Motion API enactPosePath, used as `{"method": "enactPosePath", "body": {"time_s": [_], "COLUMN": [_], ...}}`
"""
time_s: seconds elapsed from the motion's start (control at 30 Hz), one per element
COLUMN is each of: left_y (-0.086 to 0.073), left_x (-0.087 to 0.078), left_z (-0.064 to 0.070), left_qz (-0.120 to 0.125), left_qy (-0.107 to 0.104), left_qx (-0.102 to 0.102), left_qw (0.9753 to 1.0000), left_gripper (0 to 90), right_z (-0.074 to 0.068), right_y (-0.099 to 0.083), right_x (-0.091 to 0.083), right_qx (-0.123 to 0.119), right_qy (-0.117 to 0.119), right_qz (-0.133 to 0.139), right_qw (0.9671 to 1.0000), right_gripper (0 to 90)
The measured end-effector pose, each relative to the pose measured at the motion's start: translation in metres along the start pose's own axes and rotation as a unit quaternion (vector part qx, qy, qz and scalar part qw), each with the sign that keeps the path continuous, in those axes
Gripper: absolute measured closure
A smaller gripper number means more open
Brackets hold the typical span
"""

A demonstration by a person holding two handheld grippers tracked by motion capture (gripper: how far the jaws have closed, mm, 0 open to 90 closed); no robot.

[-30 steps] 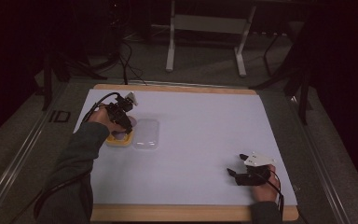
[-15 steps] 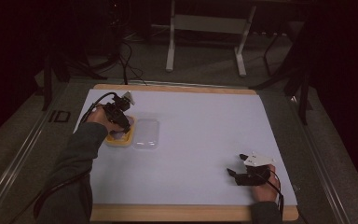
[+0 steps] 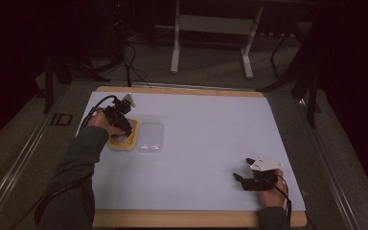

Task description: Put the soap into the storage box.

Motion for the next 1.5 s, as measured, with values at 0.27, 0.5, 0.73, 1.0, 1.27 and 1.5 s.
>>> {"method": "enactPosePath", "body": {"time_s": [0.27, 0.5, 0.73, 1.0, 1.27, 1.5], "left_y": [0.001, 0.003, 0.003, 0.003, 0.003, 0.004], "left_x": [0.004, 0.006, 0.012, 0.019, 0.027, 0.032], "left_z": [-0.003, -0.007, -0.01, -0.011, -0.012, -0.012], "left_qz": [0.001, 0.008, 0.004, 0.002, 0.003, 0.004], "left_qy": [0.002, 0.01, 0.007, 0.002, 0.012, 0.009], "left_qx": [-0.014, -0.031, -0.045, -0.059, -0.064, -0.072], "left_qw": [0.9999, 0.9995, 0.9989, 0.9982, 0.9979, 0.9974], "left_gripper": [50.0, 50.0, 49.9, 49.9, 49.8, 49.8], "right_z": [0.0, 0.0, 0.0, 0.0, 0.0, 0.0], "right_y": [0.0, 0.0, 0.0, 0.0, 0.0, 0.0], "right_x": [0.0, 0.0, 0.0, 0.0, 0.0, 0.0], "right_qx": [-0.001, -0.001, -0.001, -0.002, -0.002, -0.003], "right_qy": [0.0, -0.001, -0.001, -0.001, -0.001, -0.001], "right_qz": [-0.001, -0.002, -0.002, -0.002, -0.002, -0.002], "right_qw": [1.0, 1.0, 1.0, 1.0, 1.0, 1.0], "right_gripper": [21.5, 21.5, 21.5, 21.5, 21.5, 21.5]}}
Point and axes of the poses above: each handheld gripper's, and its own axes: x roughly forward along the jaws, y roughly out of its top, z roughly to its right, the point moved 5 cm from there along x, roughly forward along the jaws, and after that the axes turned 11 degrees about -x, right-handed, at the moved point
